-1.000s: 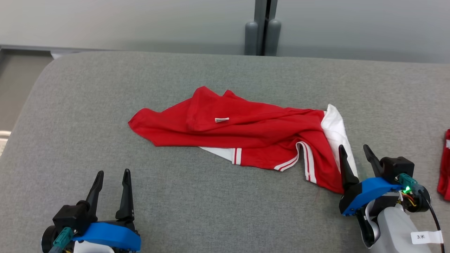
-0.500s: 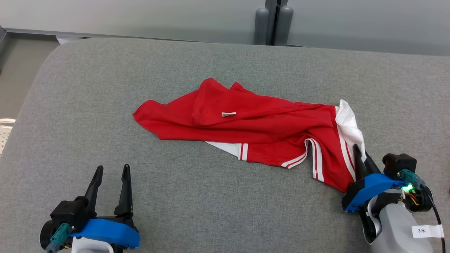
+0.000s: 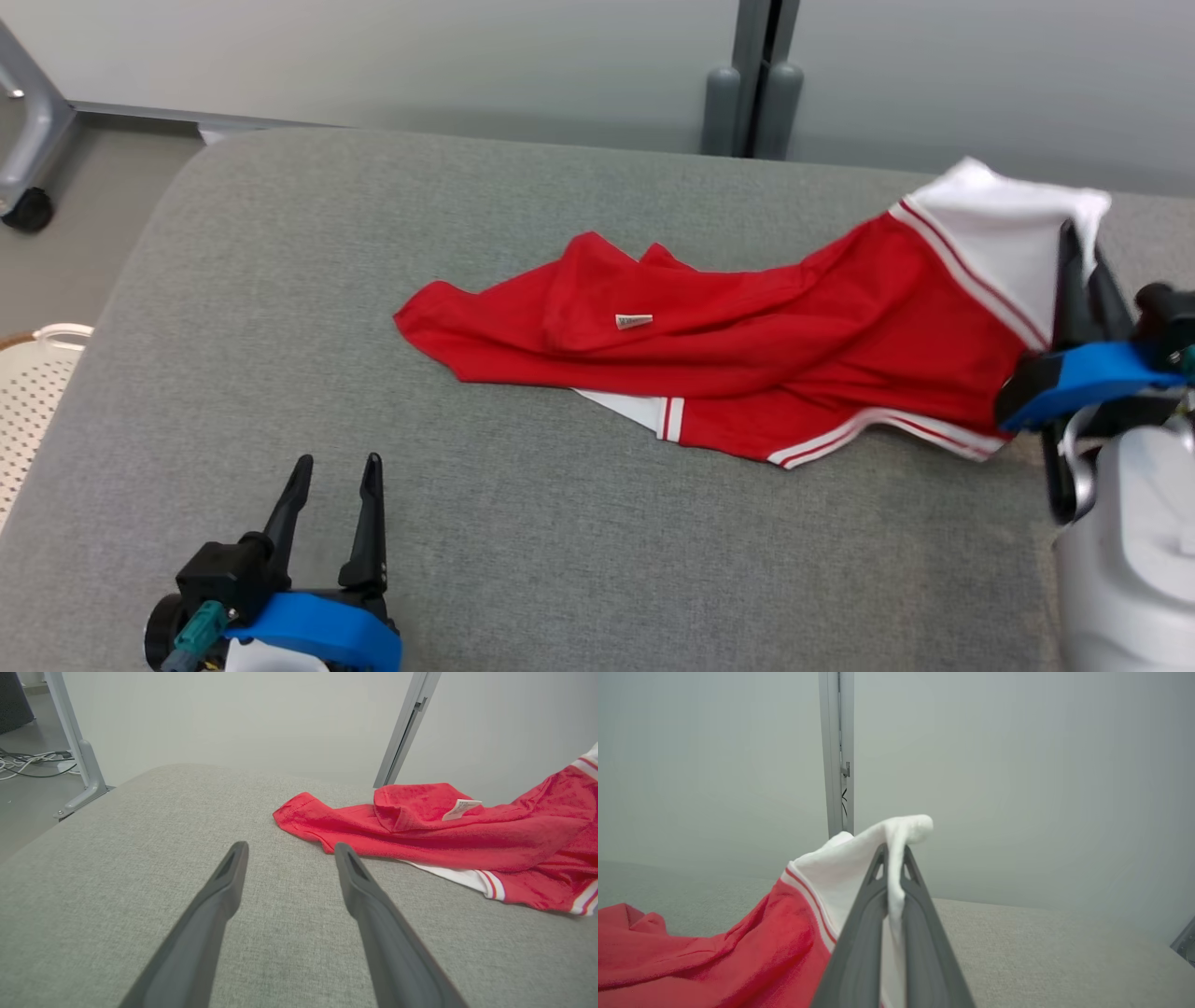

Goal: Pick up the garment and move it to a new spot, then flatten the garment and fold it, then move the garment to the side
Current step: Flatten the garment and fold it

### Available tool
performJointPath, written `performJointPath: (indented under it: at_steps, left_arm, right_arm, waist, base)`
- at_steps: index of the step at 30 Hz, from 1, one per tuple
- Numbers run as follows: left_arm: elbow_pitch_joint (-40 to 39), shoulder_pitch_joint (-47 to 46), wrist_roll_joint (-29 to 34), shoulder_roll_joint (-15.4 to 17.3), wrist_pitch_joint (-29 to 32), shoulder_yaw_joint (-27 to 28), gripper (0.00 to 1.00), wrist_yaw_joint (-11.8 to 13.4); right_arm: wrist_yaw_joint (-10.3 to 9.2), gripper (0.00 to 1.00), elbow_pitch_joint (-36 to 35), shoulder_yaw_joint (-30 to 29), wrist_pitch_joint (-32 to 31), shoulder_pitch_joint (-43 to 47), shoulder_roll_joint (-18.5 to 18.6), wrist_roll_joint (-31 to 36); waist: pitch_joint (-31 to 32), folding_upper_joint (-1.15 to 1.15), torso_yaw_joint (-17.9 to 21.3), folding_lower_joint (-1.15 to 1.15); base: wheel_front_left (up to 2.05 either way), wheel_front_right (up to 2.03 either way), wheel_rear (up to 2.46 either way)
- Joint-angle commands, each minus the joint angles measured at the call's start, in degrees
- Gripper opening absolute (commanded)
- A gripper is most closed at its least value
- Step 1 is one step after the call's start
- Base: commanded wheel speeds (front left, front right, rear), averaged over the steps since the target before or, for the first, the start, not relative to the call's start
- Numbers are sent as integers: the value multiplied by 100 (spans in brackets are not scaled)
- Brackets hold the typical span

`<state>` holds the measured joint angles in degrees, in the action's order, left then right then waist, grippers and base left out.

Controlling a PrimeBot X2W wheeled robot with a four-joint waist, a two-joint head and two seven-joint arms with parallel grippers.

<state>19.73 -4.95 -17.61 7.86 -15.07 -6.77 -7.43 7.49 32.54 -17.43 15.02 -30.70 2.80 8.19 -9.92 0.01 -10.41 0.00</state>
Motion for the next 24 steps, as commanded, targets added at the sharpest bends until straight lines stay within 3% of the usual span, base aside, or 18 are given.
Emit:
performJointPath:
  at_steps: [1, 7, 12, 18, 24]
  left_arm:
    - [36, 62, -13, -17, -13, -51, 100, -11]
    - [134, 202, 8, -98, -13, -16, 100, -11]
    - [169, 297, 52, -176, -13, 11, 100, -11]
    - [199, 406, 64, -230, -13, 48, 100, -11]
    - [183, 417, 66, -242, -13, 103, 100, -11]
  right_arm:
    - [0, 0, -250, -163, 21, -208, 21, 307]
    - [0, 0, -982, -64, 20, -705, 16, 926]
    - [0, 0, -1503, 407, 20, -825, 20, 801]
    - [0, 0, -2227, 1244, 19, 289, 19, 512]
    - [0, 0, -2327, 1332, 20, 1654, 26, 288]
  waist:
    - [83, -1, -68, 0]
    - [281, -1, -184, 0]
    - [378, -1, -101, 0]
    - [476, -1, 138, 0]
    - [460, -1, 383, 0]
  base:
    - [0, 0, 0]
    - [0, 0, 0]
    - [0, 0, 0]
    - [0, 0, 0]
    - [0, 0, 0]
